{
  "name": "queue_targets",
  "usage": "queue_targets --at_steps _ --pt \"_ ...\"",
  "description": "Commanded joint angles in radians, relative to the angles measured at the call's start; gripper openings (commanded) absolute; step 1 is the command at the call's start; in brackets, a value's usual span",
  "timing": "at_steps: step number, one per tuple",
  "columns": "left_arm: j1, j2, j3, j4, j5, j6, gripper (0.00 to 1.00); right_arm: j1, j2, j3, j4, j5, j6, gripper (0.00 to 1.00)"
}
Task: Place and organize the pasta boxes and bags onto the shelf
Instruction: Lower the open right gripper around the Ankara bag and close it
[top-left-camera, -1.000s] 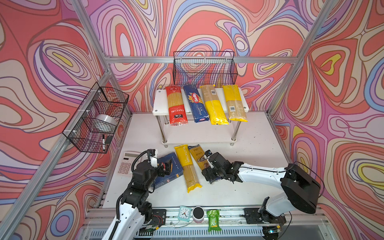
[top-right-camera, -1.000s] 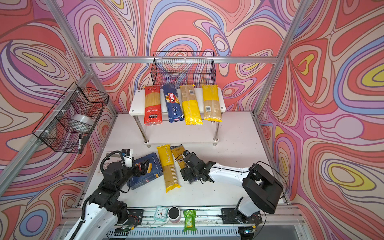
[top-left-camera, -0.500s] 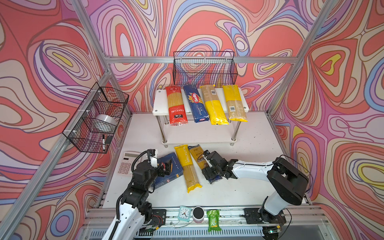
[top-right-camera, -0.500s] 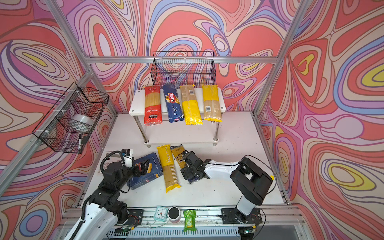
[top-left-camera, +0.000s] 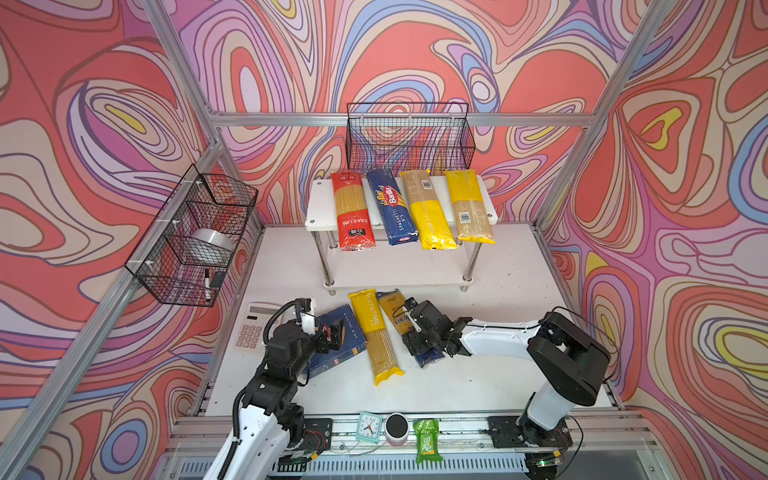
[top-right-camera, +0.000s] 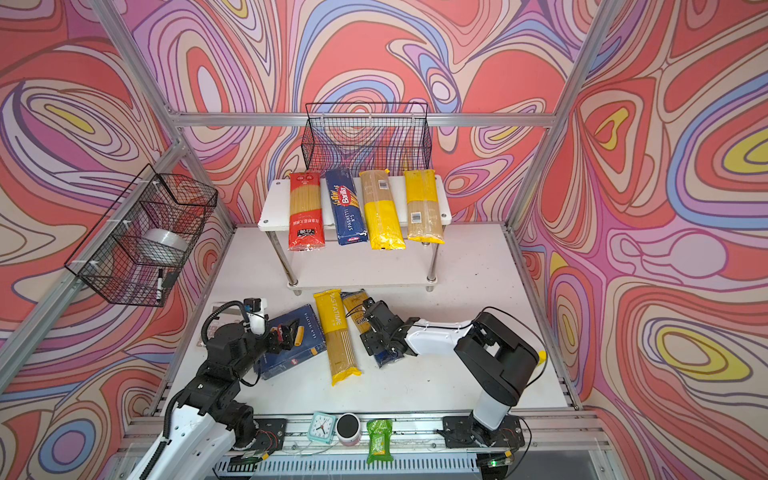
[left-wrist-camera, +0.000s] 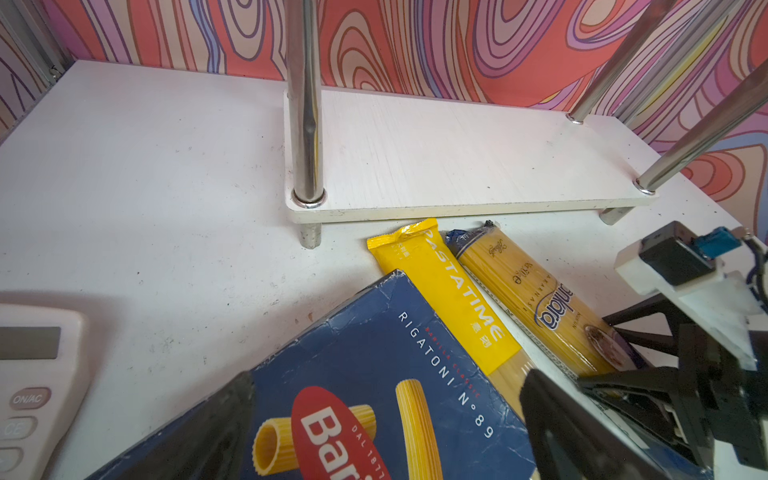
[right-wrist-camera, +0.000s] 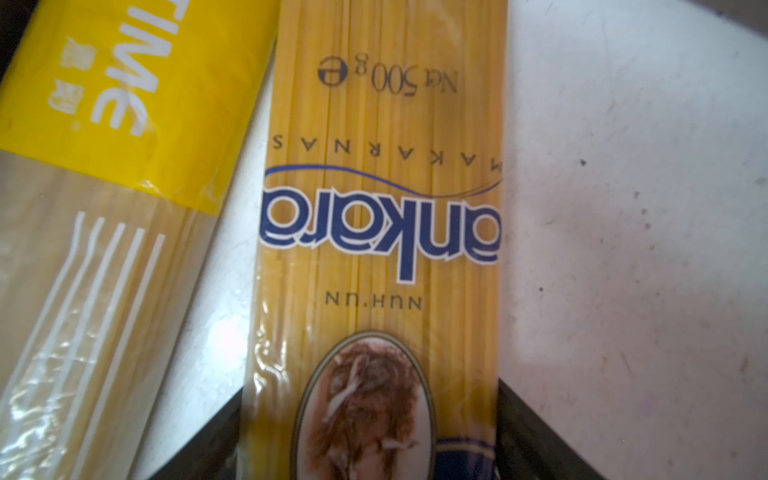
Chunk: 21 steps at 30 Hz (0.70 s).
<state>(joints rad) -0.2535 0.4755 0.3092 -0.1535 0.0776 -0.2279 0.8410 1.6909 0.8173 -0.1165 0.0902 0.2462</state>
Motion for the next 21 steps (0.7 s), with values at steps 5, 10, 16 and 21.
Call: queue_targets --at_steps 5,10,16,21 --pt "0.007 -0.002 -0.007 0.0 -0.004 0.013 1.0 0.0 0.038 -0.047 -0.018 -0.049 0.034 0.67" --pt "0.007 -0.002 -0.007 0.001 -0.004 0.012 1.0 -0.001 0.017 -0.063 -0.022 -0.059 0.052 0.52" --pt "0.007 -0.003 -0.007 0.0 -0.004 0.013 1.0 0.0 -0.02 -0.078 -0.029 -0.06 0.072 0.44" --pt "0.007 -0.003 -0.008 0.0 -0.005 0.013 1.0 0.0 -0.055 -0.084 -0.017 -0.082 0.088 0.34"
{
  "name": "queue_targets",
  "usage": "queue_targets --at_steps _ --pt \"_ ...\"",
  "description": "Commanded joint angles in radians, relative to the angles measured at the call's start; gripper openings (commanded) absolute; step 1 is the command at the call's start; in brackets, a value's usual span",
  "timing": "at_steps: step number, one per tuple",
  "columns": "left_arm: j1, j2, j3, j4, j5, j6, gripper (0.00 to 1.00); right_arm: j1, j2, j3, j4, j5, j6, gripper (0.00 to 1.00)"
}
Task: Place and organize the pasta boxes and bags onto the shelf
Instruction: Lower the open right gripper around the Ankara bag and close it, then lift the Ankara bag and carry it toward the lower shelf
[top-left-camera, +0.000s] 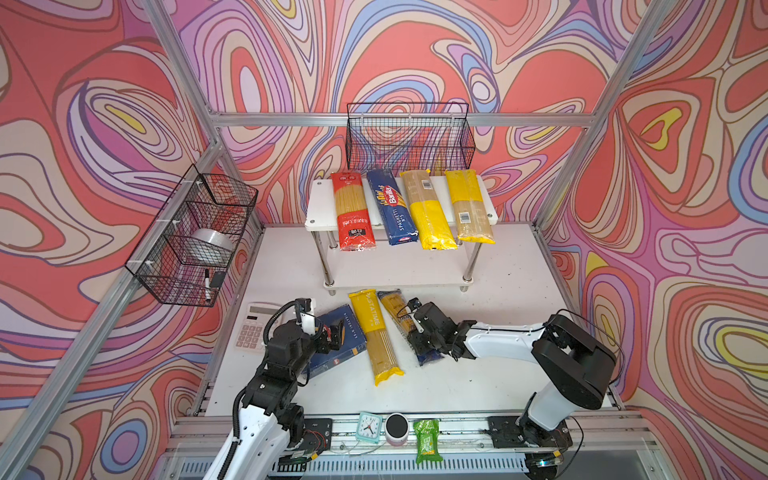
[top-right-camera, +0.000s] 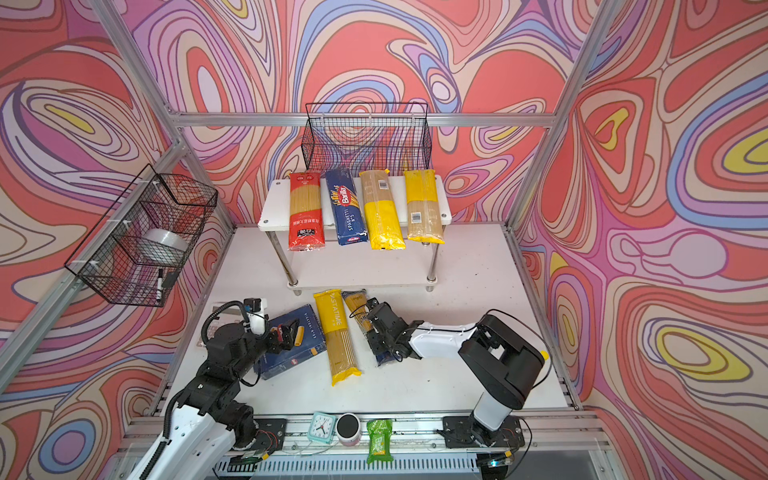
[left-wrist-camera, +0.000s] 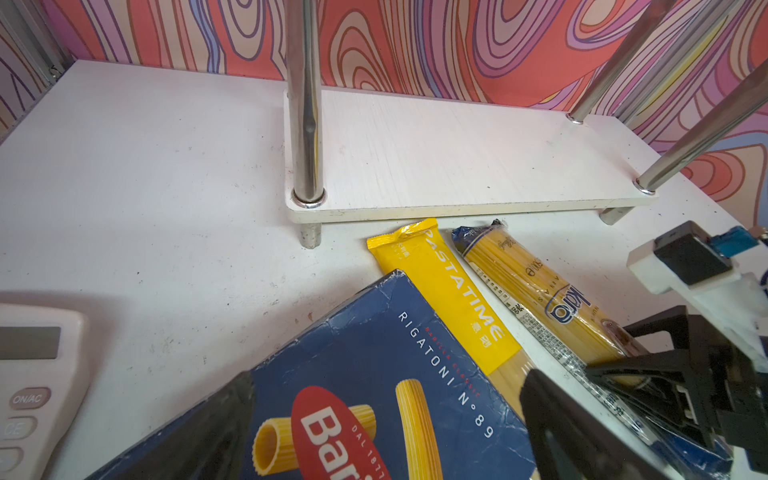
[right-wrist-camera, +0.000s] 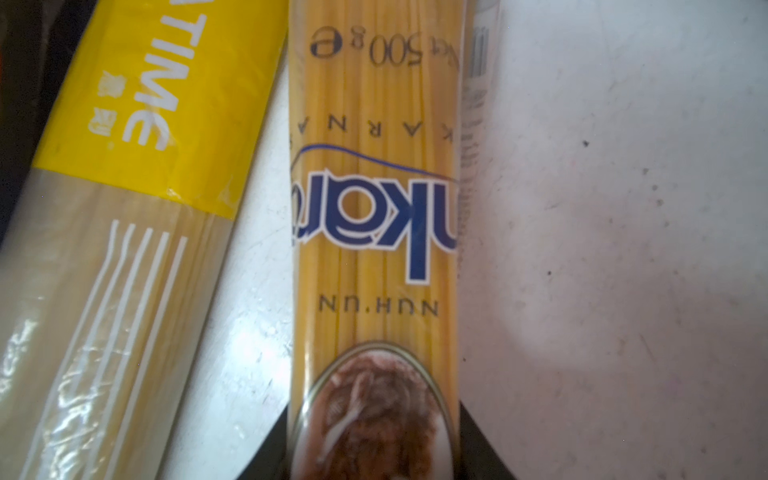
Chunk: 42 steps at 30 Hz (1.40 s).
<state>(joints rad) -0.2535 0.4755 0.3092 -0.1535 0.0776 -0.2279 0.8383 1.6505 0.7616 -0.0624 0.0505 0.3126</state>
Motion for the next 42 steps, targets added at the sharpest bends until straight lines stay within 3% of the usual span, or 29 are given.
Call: queue_targets --at_steps 1,8,21,35,42 --pt "0.007 -0.004 -0.008 0.0 -0.005 0.013 1.0 0.002 -0.021 -0.028 -0.072 -0.042 0.023 0.33" --pt "0.007 -0.006 -0.009 -0.001 -0.004 0.013 1.0 0.004 -0.104 -0.061 -0.071 -0.031 0.054 0.17" --pt "0.007 -0.008 -0.009 -0.001 -0.005 0.012 1.0 0.004 -0.347 -0.118 -0.079 0.01 0.094 0.0" --pt "0.007 -0.017 -0.012 -0.004 -0.007 0.012 1.0 0.003 -0.511 -0.08 -0.174 0.074 0.073 0.0" --pt "0.007 -0.017 -0.01 -0.002 -0.008 0.012 1.0 0.002 -0.477 -0.007 -0.25 0.119 0.071 0.0"
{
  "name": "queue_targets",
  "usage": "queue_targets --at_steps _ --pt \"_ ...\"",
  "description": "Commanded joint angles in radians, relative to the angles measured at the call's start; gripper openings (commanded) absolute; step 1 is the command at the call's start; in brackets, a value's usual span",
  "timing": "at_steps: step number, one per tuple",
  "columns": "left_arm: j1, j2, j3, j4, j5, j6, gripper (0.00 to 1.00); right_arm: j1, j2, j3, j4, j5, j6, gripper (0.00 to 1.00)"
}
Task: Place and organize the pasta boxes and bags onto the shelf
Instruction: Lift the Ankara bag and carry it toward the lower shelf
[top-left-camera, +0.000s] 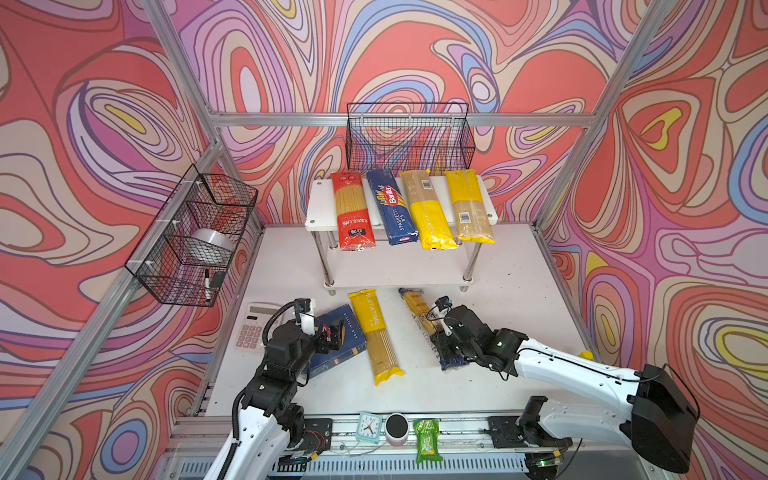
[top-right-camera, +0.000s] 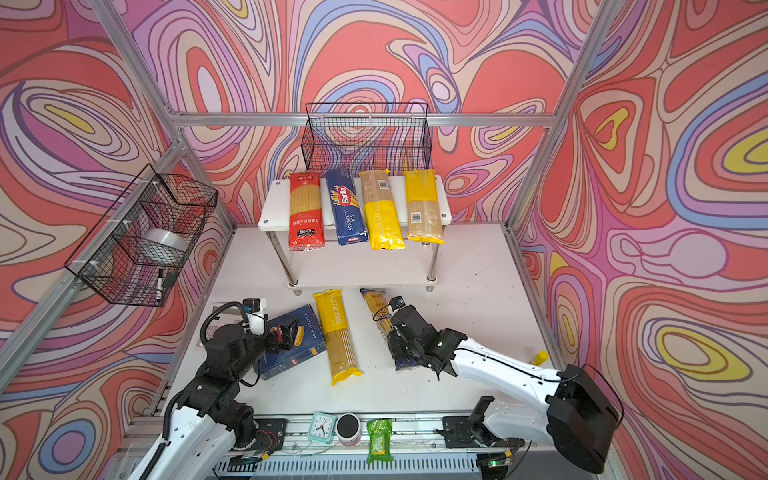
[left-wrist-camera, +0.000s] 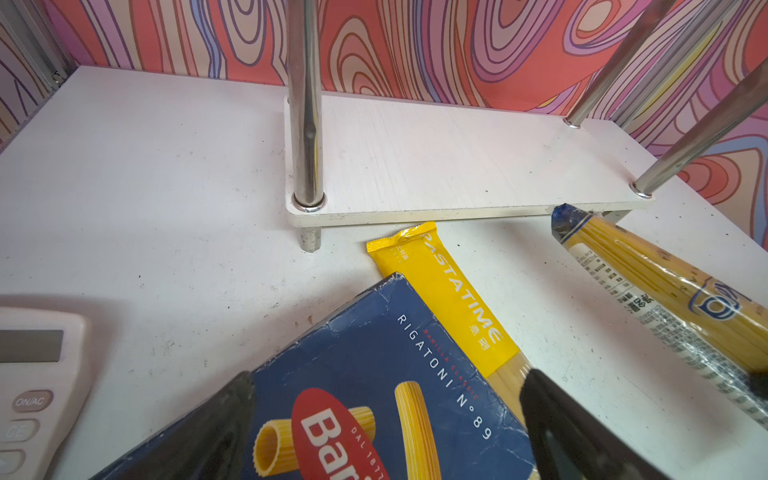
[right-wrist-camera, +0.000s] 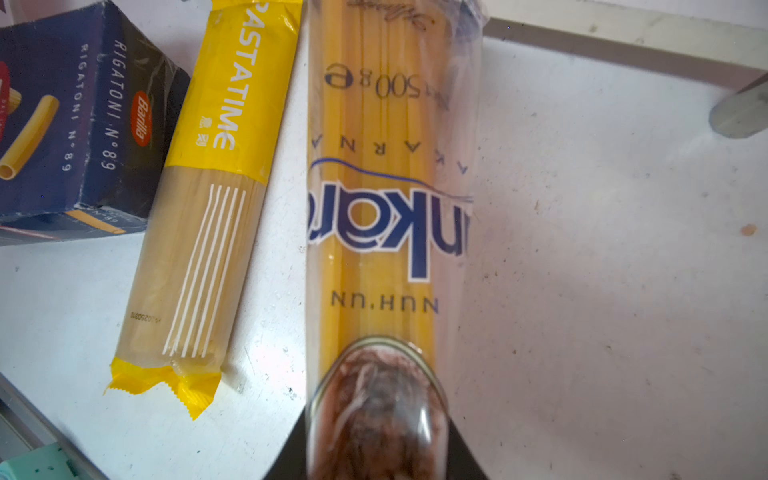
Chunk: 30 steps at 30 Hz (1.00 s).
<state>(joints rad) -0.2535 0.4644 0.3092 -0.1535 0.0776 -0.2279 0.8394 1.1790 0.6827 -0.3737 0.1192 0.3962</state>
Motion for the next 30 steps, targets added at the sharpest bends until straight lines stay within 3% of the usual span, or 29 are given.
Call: queue_targets --at_steps 1,18,30 --pt "0.007 -0.005 -0.011 -0.003 -0.008 0.012 1.0 0.001 0.0 0.077 0.062 0.054 -0.013 0.0" --pt "0.007 -0.002 -0.011 -0.003 -0.006 0.012 1.0 -0.048 0.017 0.14 0.05 0.227 0.013 0.0" --pt "0.007 0.002 -0.01 -0.001 -0.006 0.012 1.0 -0.207 0.078 0.187 0.1 0.196 -0.025 0.0"
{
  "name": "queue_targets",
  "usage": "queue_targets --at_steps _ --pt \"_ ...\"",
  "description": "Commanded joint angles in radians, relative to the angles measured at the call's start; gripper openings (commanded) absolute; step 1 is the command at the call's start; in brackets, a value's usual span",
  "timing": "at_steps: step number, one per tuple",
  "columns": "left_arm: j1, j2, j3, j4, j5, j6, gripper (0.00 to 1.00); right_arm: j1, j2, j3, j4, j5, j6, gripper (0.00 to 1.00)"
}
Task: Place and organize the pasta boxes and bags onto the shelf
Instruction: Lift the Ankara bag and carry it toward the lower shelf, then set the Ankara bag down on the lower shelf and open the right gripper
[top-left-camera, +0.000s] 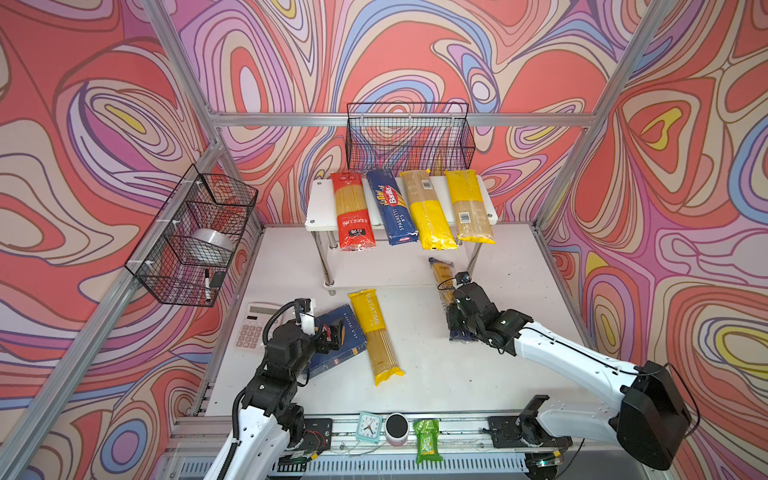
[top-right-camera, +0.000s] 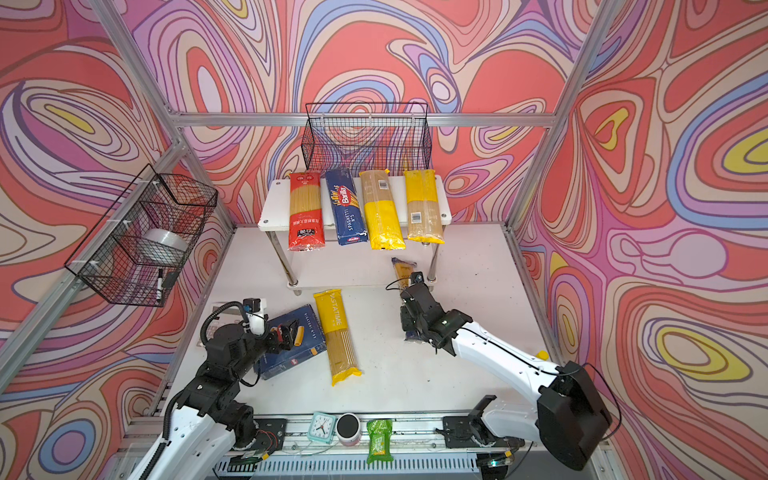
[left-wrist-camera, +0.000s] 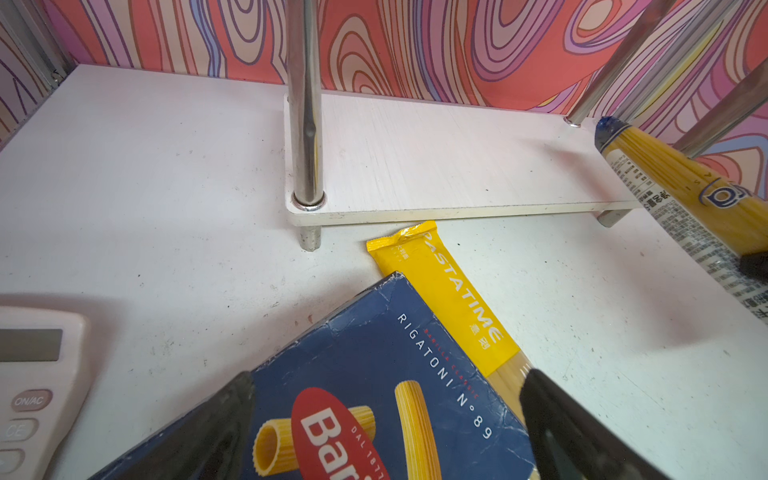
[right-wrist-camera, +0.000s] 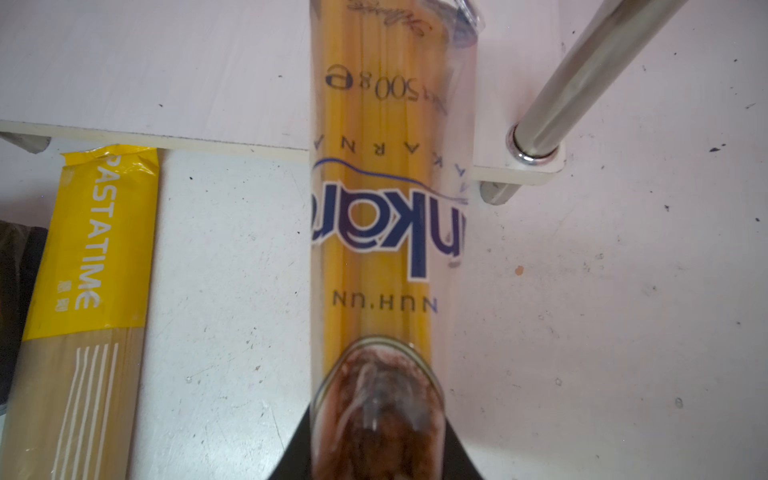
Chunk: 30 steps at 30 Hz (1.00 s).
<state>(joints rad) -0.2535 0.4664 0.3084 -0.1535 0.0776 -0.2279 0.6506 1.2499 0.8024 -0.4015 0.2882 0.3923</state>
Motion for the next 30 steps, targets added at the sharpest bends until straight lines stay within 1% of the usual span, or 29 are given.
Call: queue_targets --at_steps 1,7,14,19,22,30 --pt "0.007 0.0 -0.008 -0.001 -0.004 0.012 1.0 -0.025 0.015 0.07 0.135 0.026 -0.022 0.0" --pt "0.007 0.002 -0.009 0.0 -0.006 0.012 1.0 -0.06 0.067 0.1 0.171 0.038 -0.033 0.0" --pt "0.007 0.002 -0.009 0.0 -0.006 0.012 1.0 -0.101 0.145 0.156 0.212 0.02 -0.057 0.0" --pt "0.007 0.002 -0.008 -0.001 -0.004 0.012 1.0 -0.137 0.182 0.178 0.254 0.001 -0.078 0.0" --pt "0.008 0.002 -0.009 0.0 -0.006 0.012 1.0 -0.164 0.21 0.196 0.269 -0.034 -0.082 0.0" --pt "0.007 0.006 -0.007 0.001 -0.006 0.013 1.0 -0.187 0.264 0.224 0.328 -0.018 -0.108 0.0"
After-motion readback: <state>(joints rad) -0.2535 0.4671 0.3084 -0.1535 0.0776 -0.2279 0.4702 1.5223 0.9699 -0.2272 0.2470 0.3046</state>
